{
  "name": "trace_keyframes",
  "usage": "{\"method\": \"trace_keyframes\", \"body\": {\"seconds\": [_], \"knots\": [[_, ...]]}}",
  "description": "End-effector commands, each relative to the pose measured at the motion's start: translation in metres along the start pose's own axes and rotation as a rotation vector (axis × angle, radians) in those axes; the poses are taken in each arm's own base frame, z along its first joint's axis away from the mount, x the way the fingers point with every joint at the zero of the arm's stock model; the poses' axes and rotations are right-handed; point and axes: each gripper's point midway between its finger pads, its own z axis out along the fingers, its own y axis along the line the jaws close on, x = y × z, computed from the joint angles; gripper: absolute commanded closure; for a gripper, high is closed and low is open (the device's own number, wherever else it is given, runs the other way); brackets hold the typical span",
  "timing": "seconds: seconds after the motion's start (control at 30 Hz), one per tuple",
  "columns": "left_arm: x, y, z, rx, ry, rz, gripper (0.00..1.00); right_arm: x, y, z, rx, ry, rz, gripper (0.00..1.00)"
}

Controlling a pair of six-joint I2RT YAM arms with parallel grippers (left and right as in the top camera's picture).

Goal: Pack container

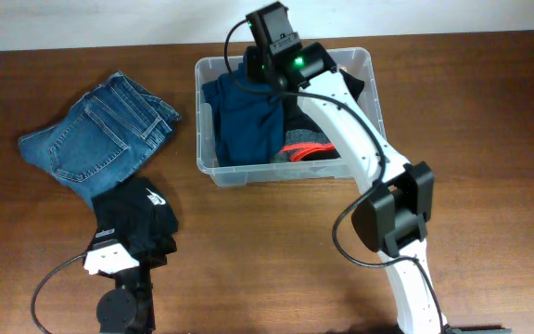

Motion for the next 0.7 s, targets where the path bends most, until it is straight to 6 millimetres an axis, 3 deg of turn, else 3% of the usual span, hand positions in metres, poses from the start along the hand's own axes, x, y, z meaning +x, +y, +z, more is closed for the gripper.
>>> {"method": "trace_keyframes", "body": {"seconds": [0.0, 0.1, 0.47, 0.67], "knots": [[0.0, 0.001, 0.0, -0.004, -0.005, 0.01, 0.01, 0.026, 0.01, 0.029, -0.045, 0.078, -0.016, 0.96], [0.001, 0.001, 0.0, -0.004, -0.005, 0.01, 0.01, 0.045, 0.02, 0.037, -0.083, 0.141, -0.026, 0.96], [0.0, 0.001, 0.0, -0.004, -0.005, 0.01, 0.0, 0.082, 0.036, 0.042, -0.079, 0.223, -0.07, 0.96], [0.0, 0.001, 0.0, -0.004, -0.005, 0.011, 0.01, 0.13, 0.042, 0.06, -0.132, 0.333, -0.079, 0.96]]}}
